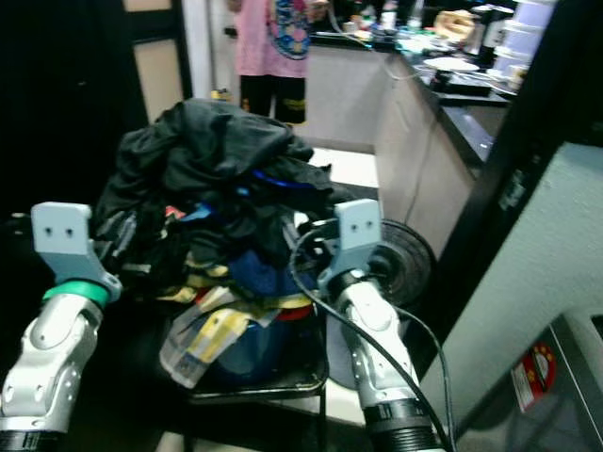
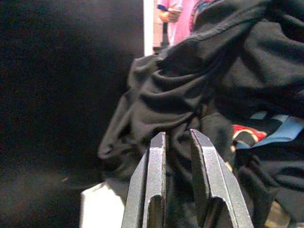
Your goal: Clothes washing
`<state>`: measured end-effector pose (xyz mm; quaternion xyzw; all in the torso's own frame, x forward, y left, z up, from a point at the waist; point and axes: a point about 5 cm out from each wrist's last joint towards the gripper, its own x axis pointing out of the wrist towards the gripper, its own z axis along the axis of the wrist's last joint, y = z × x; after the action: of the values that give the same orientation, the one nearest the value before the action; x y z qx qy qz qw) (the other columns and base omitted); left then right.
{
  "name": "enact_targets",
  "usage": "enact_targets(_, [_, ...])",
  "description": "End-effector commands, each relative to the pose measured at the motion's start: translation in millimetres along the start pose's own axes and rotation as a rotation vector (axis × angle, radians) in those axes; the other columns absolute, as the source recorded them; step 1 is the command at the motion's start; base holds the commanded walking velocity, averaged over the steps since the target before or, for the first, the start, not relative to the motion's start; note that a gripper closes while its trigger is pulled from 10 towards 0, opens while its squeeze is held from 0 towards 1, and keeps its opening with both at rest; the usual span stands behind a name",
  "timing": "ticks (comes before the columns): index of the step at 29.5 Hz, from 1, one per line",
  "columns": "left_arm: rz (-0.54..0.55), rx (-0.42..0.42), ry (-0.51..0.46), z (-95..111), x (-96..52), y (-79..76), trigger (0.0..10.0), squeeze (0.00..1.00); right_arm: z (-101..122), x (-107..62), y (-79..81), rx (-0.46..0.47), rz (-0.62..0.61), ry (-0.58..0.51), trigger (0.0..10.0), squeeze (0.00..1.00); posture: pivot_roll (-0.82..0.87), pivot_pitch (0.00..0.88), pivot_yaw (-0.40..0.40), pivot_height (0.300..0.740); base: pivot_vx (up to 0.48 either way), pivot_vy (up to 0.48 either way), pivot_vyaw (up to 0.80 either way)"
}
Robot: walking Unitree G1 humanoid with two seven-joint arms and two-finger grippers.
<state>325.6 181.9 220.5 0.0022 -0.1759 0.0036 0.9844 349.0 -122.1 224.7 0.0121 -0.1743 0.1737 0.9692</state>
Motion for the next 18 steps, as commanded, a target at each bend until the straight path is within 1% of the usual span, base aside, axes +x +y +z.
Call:
enact_targets(1, [-0.011,0.008,0.012,-4.3,-0.1,-4.3,10.0,0.00,-2.3,1.1,-3.7,-0.010,0.003,0.017,10.0,0.00,0.00,0.000,-0.057,0.740,0.000,0.000,0.00])
enact_targets(3, [-0.003,-0.016,0.019,-6.8,-0.2,-5.0,10.0,0.00,-1.0,4.2,-4.2,-0.021,0.017,0.016,10.0,0.00,-0.01,0.000,-0.057,0.740,0.000,0.000,0.00])
enact_targets(10, [-0.008,-0.063,0.021,-8.2,-2.7,-7.0,10.0,0.00,3.3,4.4,-3.7,-0.041,0.023,0.012,10.0,0.00,-0.03,0.000,-0.053,0.740,0.000,0.000,0.00])
enact_targets(18, [-0.022,-0.073,0.038,-13.2,-0.5,-11.5,10.0,0.00,1.3,0.2,-7.2,-0.061,0.005,0.028,10.0,0.00,-0.05,0.000,-0.039,0.740,0.000,0.000,0.00])
